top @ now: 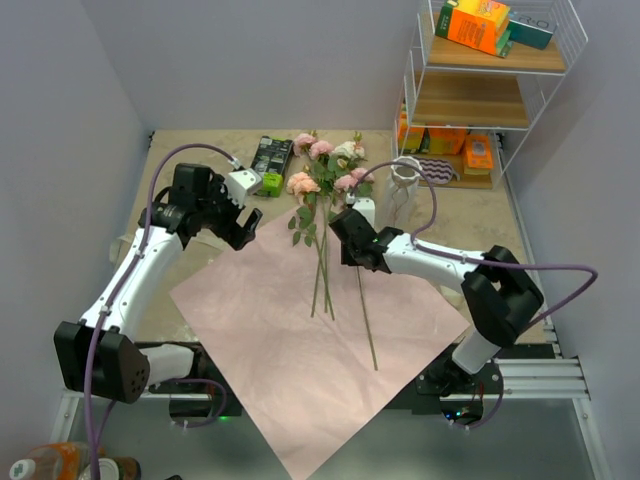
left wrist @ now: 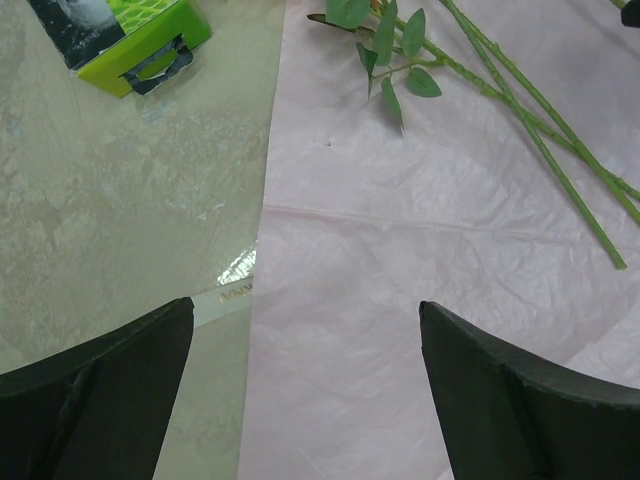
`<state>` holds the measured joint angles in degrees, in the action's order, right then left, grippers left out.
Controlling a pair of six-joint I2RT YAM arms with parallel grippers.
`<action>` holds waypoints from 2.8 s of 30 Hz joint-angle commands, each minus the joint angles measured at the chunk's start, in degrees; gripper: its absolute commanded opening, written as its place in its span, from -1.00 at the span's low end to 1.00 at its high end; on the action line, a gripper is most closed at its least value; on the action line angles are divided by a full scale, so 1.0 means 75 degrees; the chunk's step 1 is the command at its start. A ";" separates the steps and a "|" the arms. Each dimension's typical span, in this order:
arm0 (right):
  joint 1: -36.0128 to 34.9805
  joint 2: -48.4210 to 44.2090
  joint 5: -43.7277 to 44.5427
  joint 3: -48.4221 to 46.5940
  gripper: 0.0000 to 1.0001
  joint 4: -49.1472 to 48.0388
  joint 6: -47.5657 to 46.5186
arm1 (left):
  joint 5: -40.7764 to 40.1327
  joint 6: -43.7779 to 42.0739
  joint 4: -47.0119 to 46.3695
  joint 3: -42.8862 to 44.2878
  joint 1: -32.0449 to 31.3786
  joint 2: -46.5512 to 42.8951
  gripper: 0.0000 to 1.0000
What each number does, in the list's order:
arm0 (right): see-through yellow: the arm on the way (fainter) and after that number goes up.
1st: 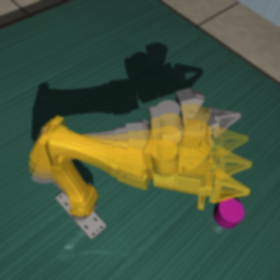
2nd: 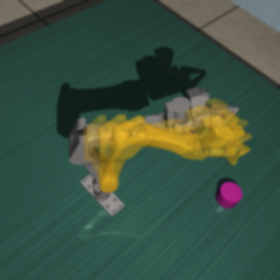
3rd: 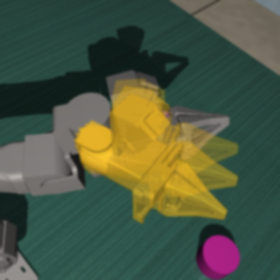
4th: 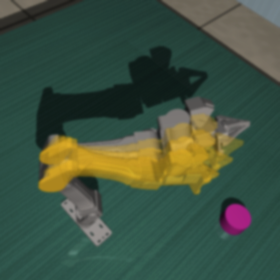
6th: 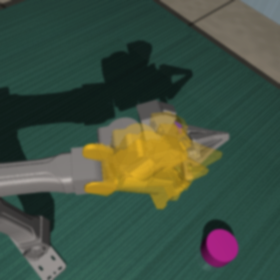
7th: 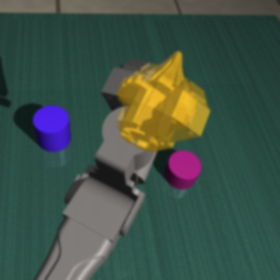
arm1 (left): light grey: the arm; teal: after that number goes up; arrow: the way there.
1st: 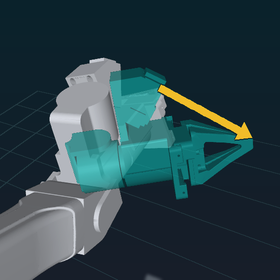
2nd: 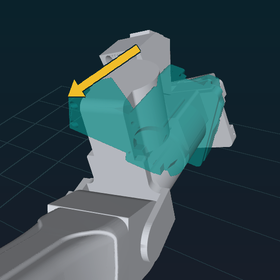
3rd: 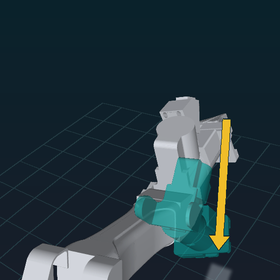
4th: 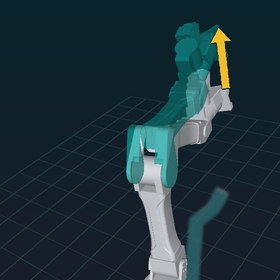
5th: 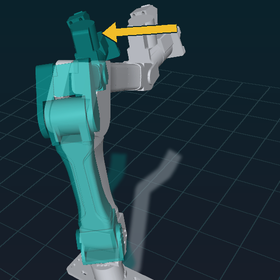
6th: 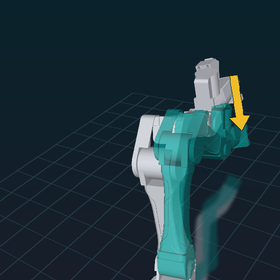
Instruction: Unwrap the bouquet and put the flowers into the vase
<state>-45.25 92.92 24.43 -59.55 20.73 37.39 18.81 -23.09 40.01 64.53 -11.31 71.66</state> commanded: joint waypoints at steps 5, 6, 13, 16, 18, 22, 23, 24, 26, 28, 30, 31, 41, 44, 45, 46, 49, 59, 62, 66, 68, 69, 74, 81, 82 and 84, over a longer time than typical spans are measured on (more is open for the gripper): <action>-0.0025 0.0559 0.0129 -0.0286 -0.29 0.0153 0.0019 | 0.0070 0.0044 -0.0073 0.0220 0.0032 -0.0215 0.98; -0.0025 0.0617 0.0200 -0.0333 -0.25 0.0212 -0.0016 | 0.0082 0.0055 -0.0073 0.0185 0.0032 -0.0226 0.98; 0.0034 0.1038 0.0564 -0.0696 -0.09 0.0306 -0.0297 | 0.0035 -0.0003 -0.0120 0.0021 0.0032 -0.0296 0.98; 0.0151 0.1424 0.0552 -0.0802 -0.08 0.0201 -0.0414 | 0.0035 -0.0003 -0.0108 0.0021 0.0032 -0.0320 0.98; 0.0268 0.1624 0.0494 -0.0826 -0.08 0.0061 -0.0438 | 0.0058 0.0032 -0.0085 0.0032 0.0032 -0.0320 0.98; 0.0444 0.1965 0.0295 -0.0779 -0.11 -0.0232 -0.0496 | 0.0094 0.0102 0.0044 0.0067 0.0032 -0.0308 0.98; 0.0456 0.1977 0.0248 -0.0756 -0.13 -0.0384 -0.0508 | 0.0094 0.0102 0.0068 0.0079 0.0032 -0.0308 0.98; 0.0479 0.1989 0.0154 -0.0721 -0.14 -0.0443 -0.0520 | 0.0082 0.0102 0.0079 0.0091 0.0032 -0.0332 0.98; 0.0503 0.2024 0.0060 -0.0697 -0.17 -0.0572 -0.0543 | 0.0082 0.0114 0.0080 0.0103 0.0043 -0.0378 0.98; 0.0526 0.2036 -0.0045 -0.0697 -0.26 -0.0619 -0.0567 | 0.0082 0.0126 0.0080 0.0126 0.0043 -0.0425 0.98; 0.0526 0.1989 -0.0127 -0.0708 -0.35 -0.0701 -0.0602 | 0.0106 0.0138 0.0115 0.0220 0.0043 -0.0402 0.98; 0.0526 0.1977 -0.0186 -0.0720 -0.39 -0.0736 -0.0602 | 0.0129 0.0138 0.0138 0.0255 0.0043 -0.0379 0.98; 0.0526 0.1404 -0.0432 -0.0978 -1.00 -0.0831 -0.0649 | 0.0141 0.0091 0.0279 0.0490 0.0066 -0.0378 0.98; 0.0526 0.0982 -0.0444 -0.1153 -1.00 -0.0831 -0.0672 | 0.0234 0.0126 0.0232 0.0466 0.0137 -0.0344 0.98; 0.0526 0.0854 -0.0421 -0.1247 -1.00 -0.0842 -0.0684 | 0.0269 0.0149 0.0220 0.0489 0.0149 -0.0332 0.98; 0.0538 0.0551 -0.0409 -0.1294 -1.00 -0.0854 -0.0742 | 0.0362 0.0172 0.0232 0.0571 0.0172 -0.0297 0.98; 0.0526 -0.0024 -0.0316 -0.1551 -1.00 -0.0924 -0.0941 | 0.0666 0.0313 0.0360 0.0910 0.0289 -0.0180 0.98; 0.0515 -0.1595 0.0375 -0.2758 -1.00 -0.1720 -0.2568 | 0.1429 0.0559 0.0606 0.1673 0.0711 0.0090 0.98; 0.0526 -0.1784 0.0703 -0.3426 -1.00 -0.2282 -0.3529 | 0.1710 0.0629 0.0619 0.1860 0.0852 0.0265 0.98; 0.0526 -0.1914 0.1301 -0.4419 -1.00 -0.3372 -0.4865 | 0.1898 0.0630 0.0654 0.1989 0.0945 0.0477 0.99; 0.0526 -0.1913 0.1383 -0.4657 -1.00 -0.4191 -0.5977 | 0.1992 0.0630 0.0654 0.2024 0.0992 0.0558 0.98; 0.0515 -0.1948 0.1488 -0.4669 -1.00 -0.4577 -0.6283 | 0.2015 0.0618 0.0654 0.2048 0.1004 0.0594 0.99; 0.0515 -0.1925 0.1853 -0.4669 -1.00 -0.6840 -0.8580 | 0.2109 0.0559 0.0654 0.2107 0.1086 0.0769 0.98; 0.0573 -0.1656 0.1947 -0.4540 -1.00 -0.8997 -1.0573 | 0.2308 0.0431 0.0619 0.2060 0.1203 0.1051 0.98; 0.0608 -0.1632 0.1842 -0.4529 -1.00 -0.9115 -1.0598 | 0.2378 0.0419 0.0630 0.2048 0.1227 0.1097 0.98; 0.0702 -0.1550 0.1794 -0.4459 -1.00 -0.9209 -1.0598 | 0.2414 0.0384 0.0642 0.2048 0.1238 0.1145 0.98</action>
<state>-41.08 80.60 37.95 -92.88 -38.87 -34.94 34.39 -19.59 45.15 78.04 -2.81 79.64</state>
